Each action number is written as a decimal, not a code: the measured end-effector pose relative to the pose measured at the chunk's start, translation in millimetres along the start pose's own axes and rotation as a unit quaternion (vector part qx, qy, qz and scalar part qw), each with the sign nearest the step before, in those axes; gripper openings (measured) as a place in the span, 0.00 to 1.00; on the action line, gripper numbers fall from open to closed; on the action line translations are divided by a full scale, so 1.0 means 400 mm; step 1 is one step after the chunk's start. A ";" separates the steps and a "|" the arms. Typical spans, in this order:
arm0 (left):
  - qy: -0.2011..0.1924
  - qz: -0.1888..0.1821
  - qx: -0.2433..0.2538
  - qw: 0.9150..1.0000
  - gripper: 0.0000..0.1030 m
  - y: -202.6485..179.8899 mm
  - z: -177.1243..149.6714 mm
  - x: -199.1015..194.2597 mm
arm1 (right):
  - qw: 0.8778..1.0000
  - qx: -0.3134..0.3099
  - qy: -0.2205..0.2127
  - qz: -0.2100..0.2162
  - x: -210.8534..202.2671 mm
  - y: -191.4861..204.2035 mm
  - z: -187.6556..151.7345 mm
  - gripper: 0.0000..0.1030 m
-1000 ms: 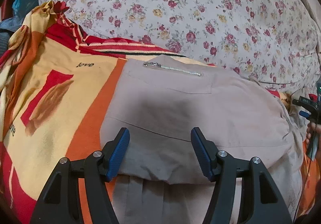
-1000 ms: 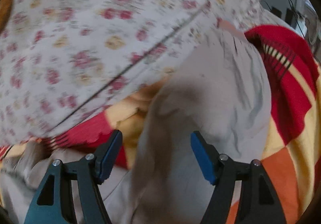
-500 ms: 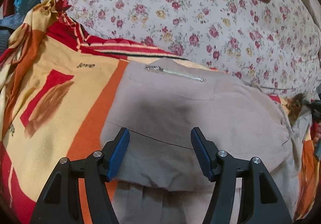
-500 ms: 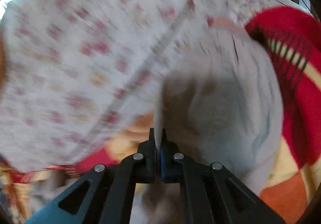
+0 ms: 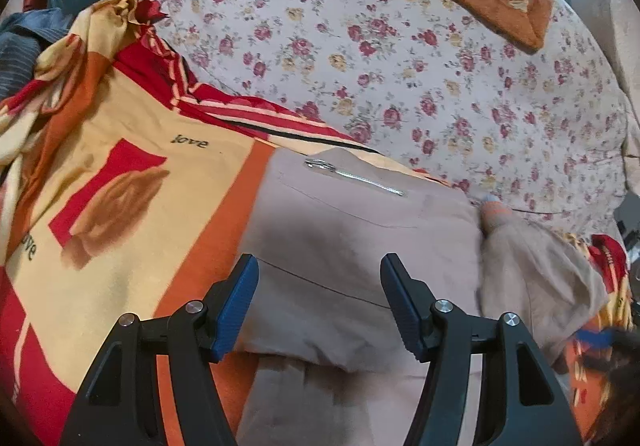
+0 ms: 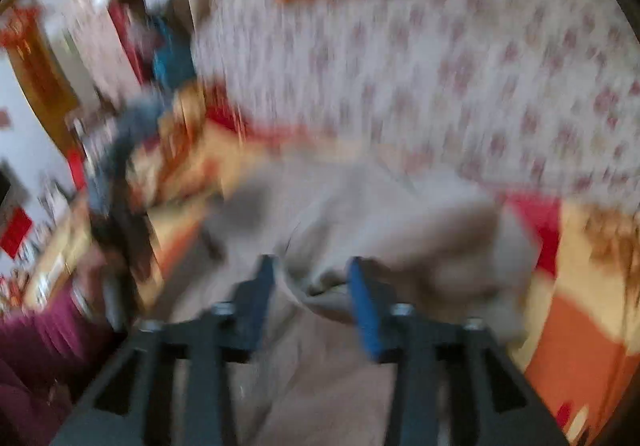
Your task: Fold large clothes
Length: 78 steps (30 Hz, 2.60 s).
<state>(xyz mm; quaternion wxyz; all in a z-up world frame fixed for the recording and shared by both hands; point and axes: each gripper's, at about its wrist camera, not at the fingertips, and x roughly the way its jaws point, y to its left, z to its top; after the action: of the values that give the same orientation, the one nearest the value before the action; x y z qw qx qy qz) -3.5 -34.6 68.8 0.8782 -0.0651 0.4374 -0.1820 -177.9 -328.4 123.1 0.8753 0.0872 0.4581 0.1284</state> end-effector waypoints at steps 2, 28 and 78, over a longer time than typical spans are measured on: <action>0.001 -0.003 0.000 1.000 0.58 -0.002 -0.002 -0.002 | 0.999 0.019 0.040 -0.016 0.068 -0.008 -0.032 0.45; -0.042 -0.017 -0.072 0.996 0.58 0.083 0.060 -0.043 | 0.997 0.030 -0.059 0.040 0.233 0.139 0.185 0.04; 0.016 0.008 0.001 1.000 0.60 -0.045 -0.005 0.050 | 0.925 0.278 -0.056 -0.252 -0.236 -0.223 -0.202 0.38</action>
<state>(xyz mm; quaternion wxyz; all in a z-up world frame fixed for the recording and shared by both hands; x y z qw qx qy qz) 1.2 -58.9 57.5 0.8725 -0.0576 0.4522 -0.1761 -283.3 -439.2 126.9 0.8436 0.2159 0.4322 -0.2342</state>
